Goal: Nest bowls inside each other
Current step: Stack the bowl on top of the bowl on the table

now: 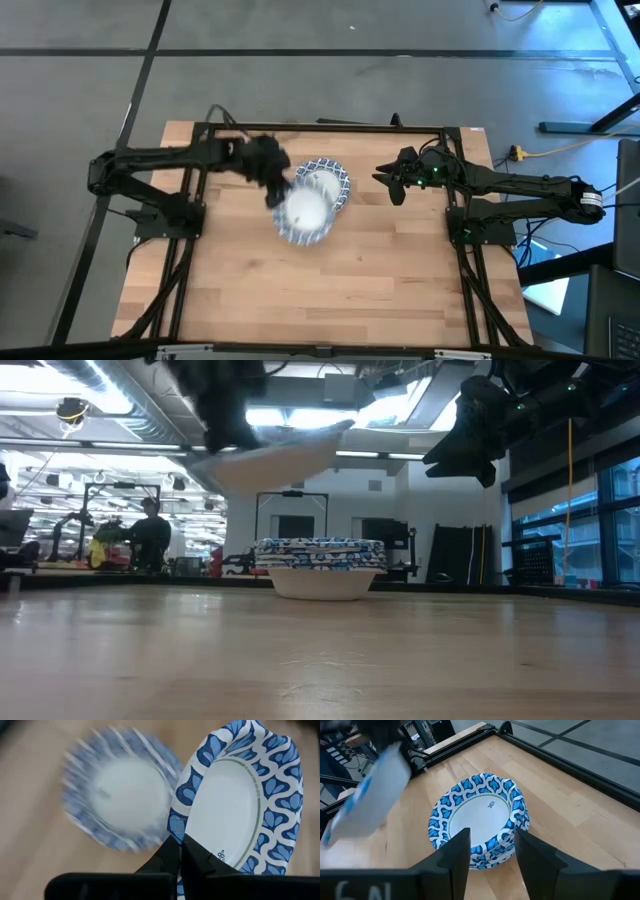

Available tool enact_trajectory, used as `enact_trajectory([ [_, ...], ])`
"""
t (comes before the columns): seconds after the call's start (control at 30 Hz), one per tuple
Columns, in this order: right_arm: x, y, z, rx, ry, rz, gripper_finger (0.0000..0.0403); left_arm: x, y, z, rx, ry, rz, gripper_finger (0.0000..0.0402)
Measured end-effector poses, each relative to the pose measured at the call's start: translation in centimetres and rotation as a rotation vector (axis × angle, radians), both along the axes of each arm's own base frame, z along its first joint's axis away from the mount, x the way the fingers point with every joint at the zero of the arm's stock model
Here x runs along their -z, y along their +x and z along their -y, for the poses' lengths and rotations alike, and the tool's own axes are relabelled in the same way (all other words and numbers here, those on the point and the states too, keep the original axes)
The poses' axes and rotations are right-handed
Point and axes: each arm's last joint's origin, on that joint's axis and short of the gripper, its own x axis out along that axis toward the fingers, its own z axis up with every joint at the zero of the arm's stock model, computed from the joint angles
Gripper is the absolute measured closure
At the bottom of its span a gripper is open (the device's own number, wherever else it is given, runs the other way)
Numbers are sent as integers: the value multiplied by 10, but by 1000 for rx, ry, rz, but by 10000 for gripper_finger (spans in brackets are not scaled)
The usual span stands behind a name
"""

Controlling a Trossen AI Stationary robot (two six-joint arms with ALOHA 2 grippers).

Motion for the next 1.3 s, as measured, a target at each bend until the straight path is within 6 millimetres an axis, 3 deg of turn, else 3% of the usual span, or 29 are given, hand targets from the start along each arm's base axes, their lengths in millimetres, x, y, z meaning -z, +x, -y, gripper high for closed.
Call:
enact_trajectory([
  [0.1,0,0,0,0,0,0,249,-17,2,-25,-96,23,56,401],
  [0.23,0,0,0,0,2,0,249,-20,7,-53,-185,9,66,401],
  [0.57,1,0,0,1,4,-6,249,36,41,-99,-226,-124,-50,401],
  [0.87,1,0,0,1,5,-7,249,78,61,-111,-205,-199,-110,401],
  [1.3,1,0,0,1,5,-7,249,82,57,-115,-233,-176,-148,390],
])
